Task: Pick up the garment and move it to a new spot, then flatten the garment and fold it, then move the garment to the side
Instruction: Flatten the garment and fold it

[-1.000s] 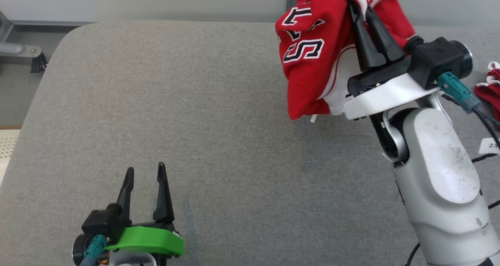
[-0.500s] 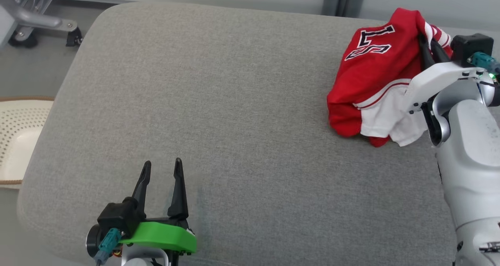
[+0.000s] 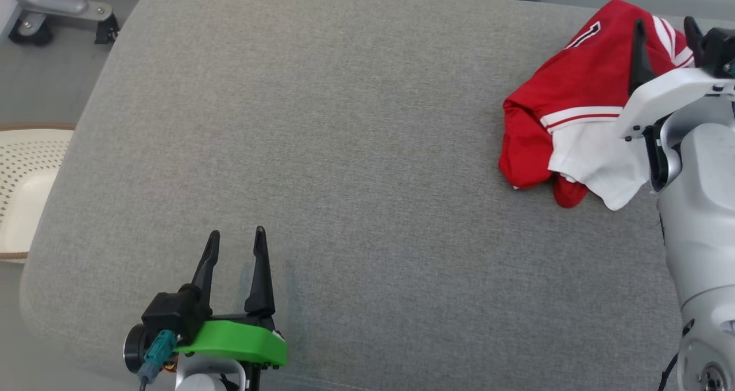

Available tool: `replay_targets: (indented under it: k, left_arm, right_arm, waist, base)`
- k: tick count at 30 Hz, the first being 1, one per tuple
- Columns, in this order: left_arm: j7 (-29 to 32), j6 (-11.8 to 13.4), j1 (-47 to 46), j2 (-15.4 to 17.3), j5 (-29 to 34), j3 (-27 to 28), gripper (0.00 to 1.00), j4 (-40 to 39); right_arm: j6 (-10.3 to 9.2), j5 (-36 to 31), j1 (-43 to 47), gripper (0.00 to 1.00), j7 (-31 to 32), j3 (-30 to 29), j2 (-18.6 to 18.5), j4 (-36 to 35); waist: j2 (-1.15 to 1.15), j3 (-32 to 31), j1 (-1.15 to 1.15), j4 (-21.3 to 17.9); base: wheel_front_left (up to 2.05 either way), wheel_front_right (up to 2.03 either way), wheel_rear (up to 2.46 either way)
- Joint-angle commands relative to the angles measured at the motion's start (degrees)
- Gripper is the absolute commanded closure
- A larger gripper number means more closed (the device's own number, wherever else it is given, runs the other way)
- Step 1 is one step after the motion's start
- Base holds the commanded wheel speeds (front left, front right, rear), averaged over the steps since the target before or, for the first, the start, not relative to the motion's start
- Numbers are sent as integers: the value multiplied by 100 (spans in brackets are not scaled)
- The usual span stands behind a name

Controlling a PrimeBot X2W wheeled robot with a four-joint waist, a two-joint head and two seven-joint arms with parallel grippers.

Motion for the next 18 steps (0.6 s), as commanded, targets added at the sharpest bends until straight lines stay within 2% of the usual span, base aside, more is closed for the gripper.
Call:
replay_targets:
  k: [1, 6, 9, 14, 18]
  left_arm:
    - [-2, -6, 34, 9, 64, 35, 0, -14]
    - [-2, -19, 120, 9, 120, 86, 0, -29]
    - [-2, -29, 146, 11, 139, 94, 0, -16]
    - [-2, -61, 86, 11, 196, 112, 0, 14]
    - [-2, -97, 11, 11, 243, 131, 0, 41]
  right_arm:
    - [-9, 165, 238, 0, -39, 105, 74, -196]
    - [-9, 683, 1053, 0, -36, 391, 290, -831]
    - [-9, 884, 1635, 0, -37, 620, 418, -916]
    - [-9, 1262, 2153, 0, -32, 843, 561, -874]
    - [-9, 1395, 2173, 0, -33, 831, 625, -811]
  waist:
    - [0, -221, 0, -403]
    - [0, -367, 0, -812]
    - [0, -404, 0, -972]
    - [0, -331, 0, -1049]
    - [0, -235, 0, -1004]
  base:
    - [0, 0, 0]
    - [0, 0, 0]
    - [0, 0, 0]
    - [0, 0, 0]
    - [0, 0, 0]
